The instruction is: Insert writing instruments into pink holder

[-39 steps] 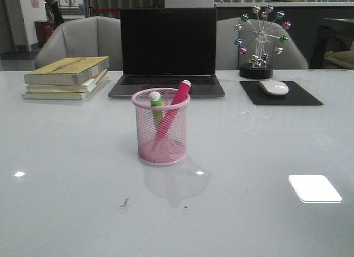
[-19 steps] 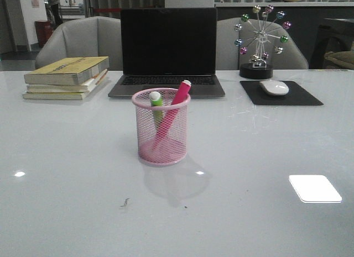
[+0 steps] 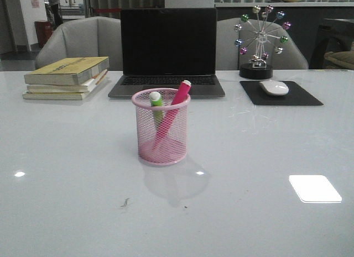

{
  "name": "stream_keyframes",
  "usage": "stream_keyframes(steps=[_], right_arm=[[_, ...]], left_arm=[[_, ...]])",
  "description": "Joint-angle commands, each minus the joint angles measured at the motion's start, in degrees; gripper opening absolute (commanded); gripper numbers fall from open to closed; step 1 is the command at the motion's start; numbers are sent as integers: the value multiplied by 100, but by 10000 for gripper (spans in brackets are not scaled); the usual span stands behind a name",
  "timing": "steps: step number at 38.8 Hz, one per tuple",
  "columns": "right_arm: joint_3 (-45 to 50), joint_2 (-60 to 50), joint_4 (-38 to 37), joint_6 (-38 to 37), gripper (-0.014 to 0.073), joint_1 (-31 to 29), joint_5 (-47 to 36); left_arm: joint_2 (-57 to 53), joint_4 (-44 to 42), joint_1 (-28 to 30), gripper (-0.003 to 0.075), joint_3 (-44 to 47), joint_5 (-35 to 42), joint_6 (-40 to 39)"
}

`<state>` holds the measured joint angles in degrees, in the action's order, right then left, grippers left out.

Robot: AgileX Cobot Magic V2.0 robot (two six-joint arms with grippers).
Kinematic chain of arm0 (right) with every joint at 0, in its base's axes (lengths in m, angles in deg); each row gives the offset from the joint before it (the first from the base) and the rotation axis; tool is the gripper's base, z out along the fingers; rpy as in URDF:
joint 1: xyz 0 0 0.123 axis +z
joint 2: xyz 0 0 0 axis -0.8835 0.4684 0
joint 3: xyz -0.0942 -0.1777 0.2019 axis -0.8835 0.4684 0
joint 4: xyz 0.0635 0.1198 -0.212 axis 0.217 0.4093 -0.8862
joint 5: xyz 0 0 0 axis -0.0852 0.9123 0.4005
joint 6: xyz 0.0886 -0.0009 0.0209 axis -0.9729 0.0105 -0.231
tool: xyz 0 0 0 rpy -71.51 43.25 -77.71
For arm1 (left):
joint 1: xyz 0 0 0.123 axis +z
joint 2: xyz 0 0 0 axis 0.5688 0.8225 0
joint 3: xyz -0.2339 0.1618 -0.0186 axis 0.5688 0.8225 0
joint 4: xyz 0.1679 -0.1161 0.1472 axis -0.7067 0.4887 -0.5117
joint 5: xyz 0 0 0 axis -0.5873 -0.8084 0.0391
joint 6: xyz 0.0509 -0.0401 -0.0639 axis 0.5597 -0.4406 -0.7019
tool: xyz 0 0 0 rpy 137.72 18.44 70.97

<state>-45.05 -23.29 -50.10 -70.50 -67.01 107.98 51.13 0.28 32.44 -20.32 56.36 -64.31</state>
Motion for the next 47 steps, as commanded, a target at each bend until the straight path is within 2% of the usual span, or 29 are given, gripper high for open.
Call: stream_keyframes(steps=[1,9,17,21,47], right_arm=[[191,-475,-559,-344,50,-38,-652],[962,-1345,-744,-344,50,400,-747],[1403,-1408,-744,-344,50,859,-1148],[1691,-1415,-744,-344,50,874,-1695],[1677,-1574,-766,-337,50,874,-1465]], left_arm=[[15,47,2,426,-171,508,-13],[15,47,2,426,-171,508,-13],[15,47,2,426,-171,508,-13],[15,47,2,426,-171,508,-13],[15,47,2,426,-171,508,-13]])
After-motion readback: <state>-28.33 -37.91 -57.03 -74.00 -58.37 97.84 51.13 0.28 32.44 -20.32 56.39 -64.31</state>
